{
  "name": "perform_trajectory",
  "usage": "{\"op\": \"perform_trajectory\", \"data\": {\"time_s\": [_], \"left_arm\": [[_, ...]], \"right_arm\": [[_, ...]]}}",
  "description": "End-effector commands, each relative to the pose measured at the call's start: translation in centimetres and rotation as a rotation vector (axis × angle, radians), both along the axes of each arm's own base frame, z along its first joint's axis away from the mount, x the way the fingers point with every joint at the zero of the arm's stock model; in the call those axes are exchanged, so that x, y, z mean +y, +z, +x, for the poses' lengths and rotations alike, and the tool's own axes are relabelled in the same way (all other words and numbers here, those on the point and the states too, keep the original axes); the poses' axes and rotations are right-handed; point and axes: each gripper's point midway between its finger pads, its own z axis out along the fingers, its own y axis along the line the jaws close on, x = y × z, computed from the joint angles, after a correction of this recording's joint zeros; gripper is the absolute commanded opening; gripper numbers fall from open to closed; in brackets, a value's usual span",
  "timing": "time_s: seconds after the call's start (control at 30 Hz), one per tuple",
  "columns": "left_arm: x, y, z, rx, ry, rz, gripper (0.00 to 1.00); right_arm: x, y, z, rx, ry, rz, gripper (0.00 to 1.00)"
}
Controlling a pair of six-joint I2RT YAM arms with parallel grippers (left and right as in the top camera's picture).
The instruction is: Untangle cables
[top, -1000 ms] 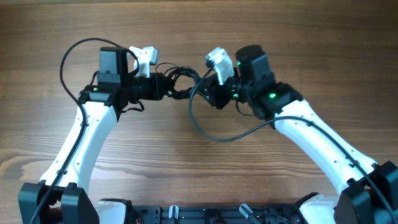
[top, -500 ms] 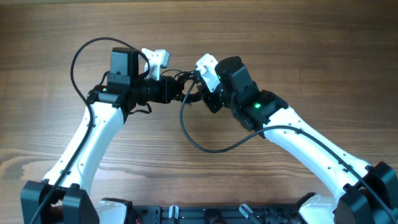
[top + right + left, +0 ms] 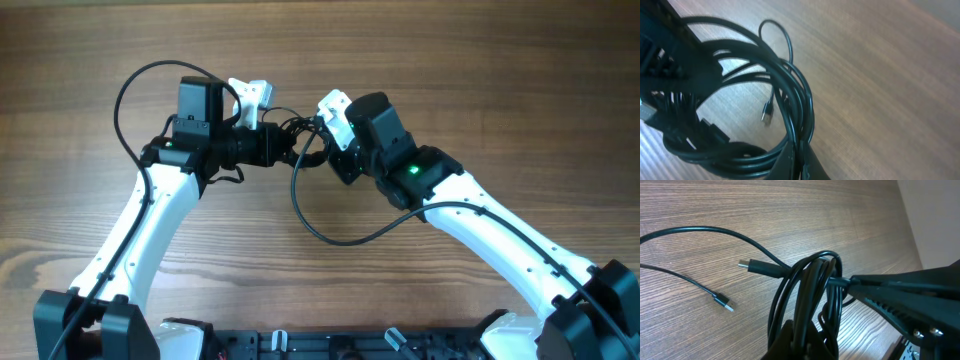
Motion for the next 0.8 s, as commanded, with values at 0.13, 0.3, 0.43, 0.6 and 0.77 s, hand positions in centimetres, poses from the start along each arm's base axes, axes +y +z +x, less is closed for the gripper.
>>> {"op": "perform_trajectory", "data": {"time_s": [0.13,0.3,0.43,0.6,0.77], "left_arm": [[2.1,-0.5,1.6,0.069,0.181,0.014,0.04],[3.4,-0.4,2.1,0.097,0.247,-0.01,0.04],[3.4,-0.4,2.1,0.097,0.247,-0.01,0.04],[3.4,-0.4,2.1,0.096,0.246,-0.01,0.04],[2.1,0.3,1.4,0.086,0.162,-0.066,0.04]], "right_arm": [[-5.4,-2.6,0.4,0.183,-0.278,0.002,0.05],[-13.7,-3.8,2.1,0.293,-0.638,0.044,0.05],[-15.8,-3.9,2.6,0.356,-0.718,0.134,0.06],[-12.6,-2.9,2.5,0.399,-0.517,0.25,0.41],[-6.3,1.0,1.1,0.339,-0.028,0.424,0.71]]}}
